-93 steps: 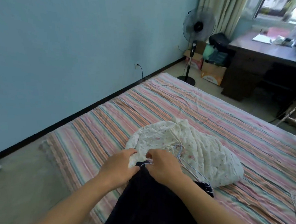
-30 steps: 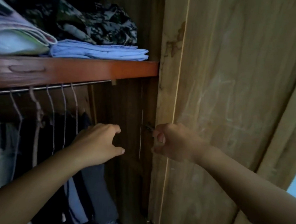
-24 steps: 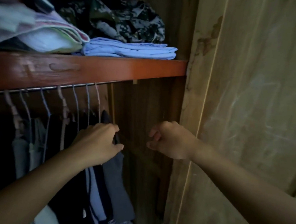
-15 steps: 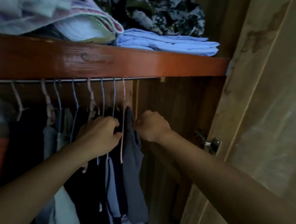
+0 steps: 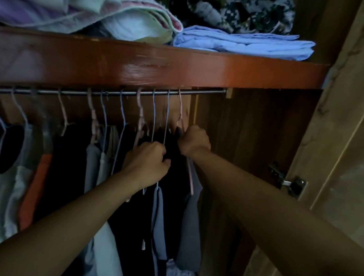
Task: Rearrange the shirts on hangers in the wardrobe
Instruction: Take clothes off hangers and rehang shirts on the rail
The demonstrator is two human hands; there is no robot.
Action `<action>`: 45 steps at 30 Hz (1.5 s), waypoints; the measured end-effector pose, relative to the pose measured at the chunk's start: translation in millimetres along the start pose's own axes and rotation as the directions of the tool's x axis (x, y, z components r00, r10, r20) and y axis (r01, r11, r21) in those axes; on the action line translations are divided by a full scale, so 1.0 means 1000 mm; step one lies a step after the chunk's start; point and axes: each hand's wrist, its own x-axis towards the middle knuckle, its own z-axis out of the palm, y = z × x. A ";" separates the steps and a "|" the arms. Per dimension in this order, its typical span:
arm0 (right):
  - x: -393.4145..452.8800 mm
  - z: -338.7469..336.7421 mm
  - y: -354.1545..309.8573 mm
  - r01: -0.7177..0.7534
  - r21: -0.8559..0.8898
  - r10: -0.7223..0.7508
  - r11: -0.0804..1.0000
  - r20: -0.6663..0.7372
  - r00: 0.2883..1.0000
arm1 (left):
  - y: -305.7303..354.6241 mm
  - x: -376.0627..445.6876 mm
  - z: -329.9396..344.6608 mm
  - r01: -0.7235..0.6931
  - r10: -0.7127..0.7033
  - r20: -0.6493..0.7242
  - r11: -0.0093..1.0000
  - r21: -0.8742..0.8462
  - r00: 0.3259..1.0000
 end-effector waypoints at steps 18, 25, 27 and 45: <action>0.011 -0.073 0.013 -0.083 0.205 0.119 0.975 -0.169 0.978 | 0.016 -0.004 -0.012 -0.117 0.090 -0.182 0.982 -0.146 0.979; -0.018 -0.083 0.052 -0.138 0.418 0.200 0.898 -0.109 0.974 | 0.023 0.005 0.000 -0.155 0.146 -0.073 0.976 -0.152 0.987; -0.031 -0.087 0.063 -0.157 0.457 0.232 0.876 -0.114 0.966 | 0.024 0.008 0.004 -0.166 0.162 -0.040 0.969 -0.184 0.986; -0.202 -0.159 0.119 -0.172 0.205 0.221 0.964 -0.250 0.943 | 0.100 0.019 0.081 -0.400 0.559 0.129 0.717 -0.570 0.819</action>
